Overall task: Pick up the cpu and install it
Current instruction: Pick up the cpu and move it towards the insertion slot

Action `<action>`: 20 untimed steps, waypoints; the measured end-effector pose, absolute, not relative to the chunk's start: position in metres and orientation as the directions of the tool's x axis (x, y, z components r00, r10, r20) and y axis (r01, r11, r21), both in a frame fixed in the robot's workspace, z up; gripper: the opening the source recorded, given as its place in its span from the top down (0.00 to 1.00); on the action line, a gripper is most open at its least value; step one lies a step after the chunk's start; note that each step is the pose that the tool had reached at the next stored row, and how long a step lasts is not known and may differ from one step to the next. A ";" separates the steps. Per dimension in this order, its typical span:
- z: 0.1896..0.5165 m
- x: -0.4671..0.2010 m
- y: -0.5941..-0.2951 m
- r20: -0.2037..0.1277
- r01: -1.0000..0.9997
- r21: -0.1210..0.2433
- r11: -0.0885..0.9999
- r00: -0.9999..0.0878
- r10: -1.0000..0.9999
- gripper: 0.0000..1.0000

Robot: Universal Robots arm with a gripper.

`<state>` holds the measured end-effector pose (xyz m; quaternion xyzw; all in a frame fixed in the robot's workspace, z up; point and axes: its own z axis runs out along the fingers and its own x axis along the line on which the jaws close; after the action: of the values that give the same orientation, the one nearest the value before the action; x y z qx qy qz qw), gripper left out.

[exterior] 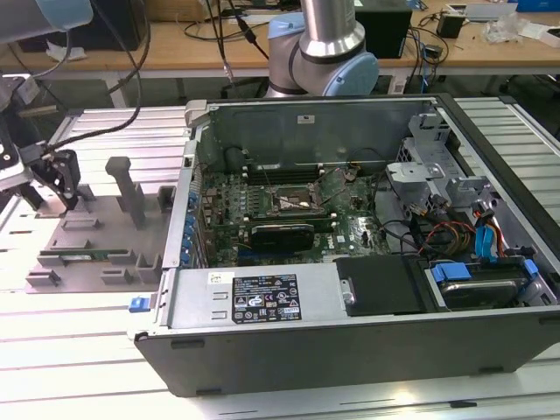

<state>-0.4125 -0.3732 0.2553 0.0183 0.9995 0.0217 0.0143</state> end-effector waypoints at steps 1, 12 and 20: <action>0.257 -0.412 -0.373 -0.028 0.036 0.044 0.998 -0.999 0.037 0.45; 0.294 -0.412 -0.373 -0.028 0.036 0.044 0.998 -0.999 0.037 0.45; 0.321 -0.412 -0.373 -0.029 0.036 0.044 0.998 -0.999 0.037 0.45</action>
<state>-0.4125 -0.3729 0.3209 0.0183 0.9995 0.0217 0.0151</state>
